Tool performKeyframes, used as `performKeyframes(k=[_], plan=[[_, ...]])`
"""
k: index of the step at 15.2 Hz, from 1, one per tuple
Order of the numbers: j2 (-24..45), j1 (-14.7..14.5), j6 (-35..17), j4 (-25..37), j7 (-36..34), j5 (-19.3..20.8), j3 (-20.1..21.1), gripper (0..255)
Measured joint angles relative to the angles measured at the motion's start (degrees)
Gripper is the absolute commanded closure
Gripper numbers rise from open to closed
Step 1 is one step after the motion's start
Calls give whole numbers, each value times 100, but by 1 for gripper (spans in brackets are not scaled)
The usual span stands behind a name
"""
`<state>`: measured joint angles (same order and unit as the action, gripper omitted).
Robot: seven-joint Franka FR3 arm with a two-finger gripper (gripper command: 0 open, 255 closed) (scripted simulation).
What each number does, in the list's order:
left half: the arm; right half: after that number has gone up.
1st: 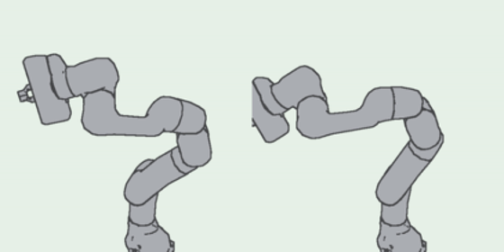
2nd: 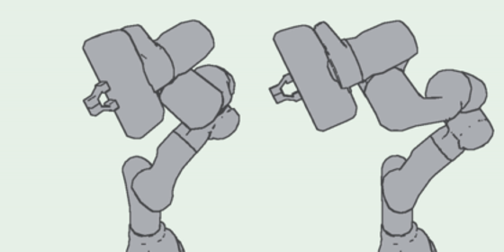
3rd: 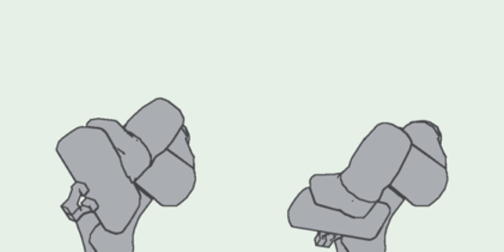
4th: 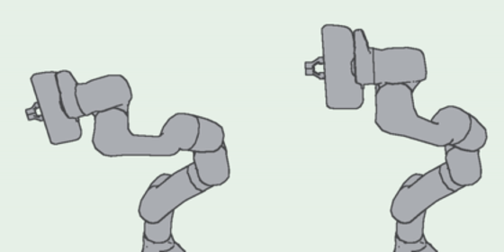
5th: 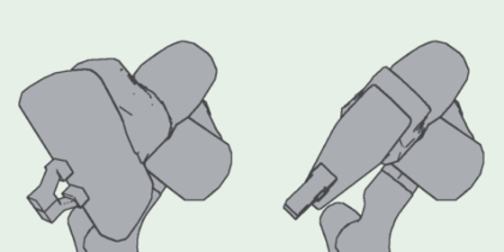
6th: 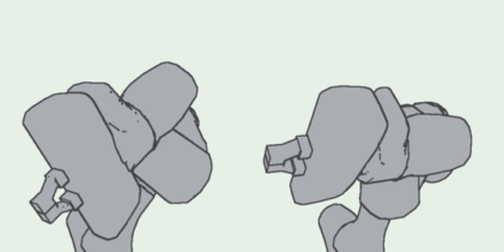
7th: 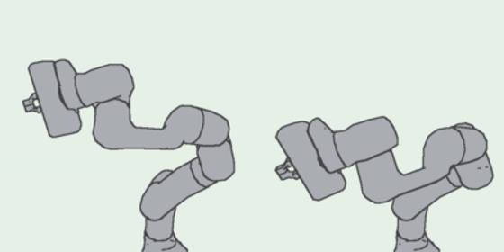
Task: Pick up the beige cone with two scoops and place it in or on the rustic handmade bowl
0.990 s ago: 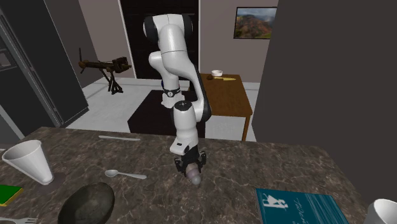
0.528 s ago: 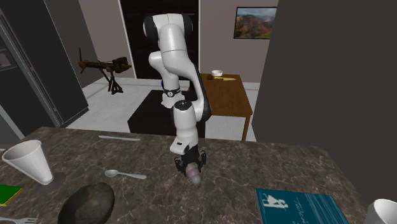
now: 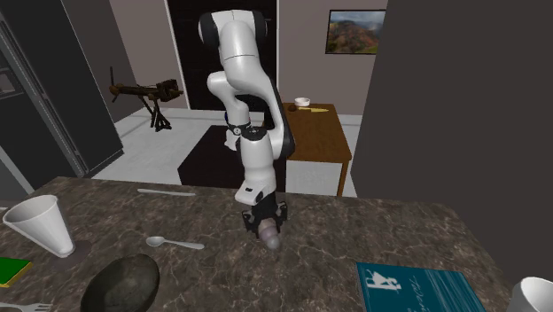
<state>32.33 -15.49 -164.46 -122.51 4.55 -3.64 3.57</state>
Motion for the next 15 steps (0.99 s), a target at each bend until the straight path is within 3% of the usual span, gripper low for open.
performKeyframes(k=[15], plan=[[-1063,11,872,-191,-45,-4,3,255]])
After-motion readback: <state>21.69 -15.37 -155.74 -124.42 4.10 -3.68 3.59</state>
